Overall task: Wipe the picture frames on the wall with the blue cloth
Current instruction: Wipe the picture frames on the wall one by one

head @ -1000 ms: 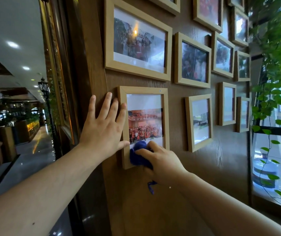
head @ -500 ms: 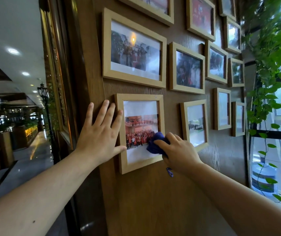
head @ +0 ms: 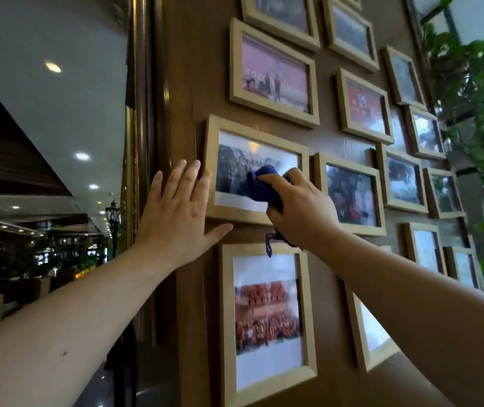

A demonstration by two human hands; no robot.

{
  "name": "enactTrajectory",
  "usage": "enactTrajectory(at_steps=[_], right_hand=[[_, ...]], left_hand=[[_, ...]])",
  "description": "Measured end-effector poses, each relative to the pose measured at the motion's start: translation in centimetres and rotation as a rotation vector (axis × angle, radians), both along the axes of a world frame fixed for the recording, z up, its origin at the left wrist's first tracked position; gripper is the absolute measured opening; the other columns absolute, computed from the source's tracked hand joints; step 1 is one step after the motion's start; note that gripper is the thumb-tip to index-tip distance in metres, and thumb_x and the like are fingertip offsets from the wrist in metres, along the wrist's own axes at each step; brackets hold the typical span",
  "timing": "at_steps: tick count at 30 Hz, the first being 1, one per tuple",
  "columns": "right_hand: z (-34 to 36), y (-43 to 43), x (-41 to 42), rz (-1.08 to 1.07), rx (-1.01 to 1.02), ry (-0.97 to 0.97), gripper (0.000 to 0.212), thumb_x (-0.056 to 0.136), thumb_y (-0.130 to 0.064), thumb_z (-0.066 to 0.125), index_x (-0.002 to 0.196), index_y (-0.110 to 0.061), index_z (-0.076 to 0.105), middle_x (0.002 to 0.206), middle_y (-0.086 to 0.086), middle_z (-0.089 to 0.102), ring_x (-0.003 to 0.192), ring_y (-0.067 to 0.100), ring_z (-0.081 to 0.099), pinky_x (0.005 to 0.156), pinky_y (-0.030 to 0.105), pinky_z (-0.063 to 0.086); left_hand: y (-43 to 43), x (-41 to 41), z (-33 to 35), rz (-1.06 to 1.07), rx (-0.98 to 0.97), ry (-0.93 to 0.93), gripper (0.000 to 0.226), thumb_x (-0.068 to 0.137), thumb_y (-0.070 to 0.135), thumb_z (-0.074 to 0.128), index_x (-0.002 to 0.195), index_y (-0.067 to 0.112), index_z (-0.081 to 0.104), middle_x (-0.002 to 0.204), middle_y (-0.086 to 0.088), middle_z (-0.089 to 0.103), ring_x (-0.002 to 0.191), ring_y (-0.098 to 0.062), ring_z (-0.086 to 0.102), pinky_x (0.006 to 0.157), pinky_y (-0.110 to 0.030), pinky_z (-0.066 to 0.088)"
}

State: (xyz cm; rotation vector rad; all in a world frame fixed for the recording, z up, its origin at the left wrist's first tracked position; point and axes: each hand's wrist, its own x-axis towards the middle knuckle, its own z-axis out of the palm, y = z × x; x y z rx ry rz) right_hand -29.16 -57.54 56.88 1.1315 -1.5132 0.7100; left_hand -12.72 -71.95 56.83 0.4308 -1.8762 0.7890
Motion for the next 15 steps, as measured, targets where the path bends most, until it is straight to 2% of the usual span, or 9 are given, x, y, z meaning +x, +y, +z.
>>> enactTrajectory(at_steps=[4, 7, 10, 12, 15], right_hand=[[4.3, -1.8, 0.2, 0.058, -0.054, 0.012, 0.050, 0.085, -0.031, 0.055, 0.132, -0.030, 0.037, 0.114, 0.005, 0.047, 0.084, 0.018, 0.047, 0.061, 0.029, 0.038], [6.0, -3.7, 0.5, 0.096, -0.063, 0.013, 0.050, 0.085, -0.030, 0.056, 0.132, -0.030, 0.037, 0.115, 0.004, 0.045, 0.084, 0.016, 0.044, 0.061, 0.029, 0.038], [6.5, -5.8, 1.1, 0.093, -0.040, 0.030, 0.051, 0.085, -0.033, 0.055, 0.132, -0.030, 0.035, 0.116, 0.005, 0.042, 0.089, 0.019, 0.047, 0.064, 0.033, 0.044], [6.3, -6.3, 0.7, 0.069, -0.035, 0.072, 0.052, 0.085, -0.033, 0.055, 0.133, -0.030, 0.033, 0.117, 0.006, 0.041, 0.092, 0.021, 0.048, 0.067, 0.034, 0.046], [5.9, -4.9, -1.8, -0.011, -0.037, 0.127, 0.054, 0.085, -0.033, 0.057, 0.133, -0.032, 0.033, 0.119, 0.006, 0.042, 0.092, 0.020, 0.047, 0.064, 0.031, 0.039]], left_hand=[[-0.6, -1.5, 1.8, 0.039, 0.033, 0.014, 0.108, 0.072, 0.083, 0.025, 0.150, 0.013, -0.002, 0.162, -0.011, 0.004, 0.147, -0.027, -0.007, 0.118, -0.056, 0.006], [-1.3, -2.4, 1.7, 0.061, 0.007, 0.036, 0.107, 0.073, 0.085, 0.020, 0.150, 0.013, 0.008, 0.161, -0.011, 0.014, 0.148, -0.029, -0.004, 0.117, -0.059, 0.013], [-1.6, -2.4, 1.5, 0.005, -0.008, 0.062, 0.103, 0.075, 0.084, 0.027, 0.149, 0.012, 0.021, 0.157, -0.011, 0.027, 0.147, -0.029, 0.006, 0.114, -0.060, 0.021], [-1.8, -2.5, 1.4, 0.001, -0.025, 0.070, 0.103, 0.074, 0.083, 0.030, 0.149, 0.012, 0.022, 0.157, -0.010, 0.028, 0.147, -0.028, 0.008, 0.112, -0.060, 0.024], [-1.8, -2.6, 1.4, 0.024, -0.029, 0.070, 0.104, 0.073, 0.083, 0.028, 0.149, 0.012, 0.022, 0.157, -0.010, 0.028, 0.147, -0.029, 0.008, 0.112, -0.060, 0.026]])
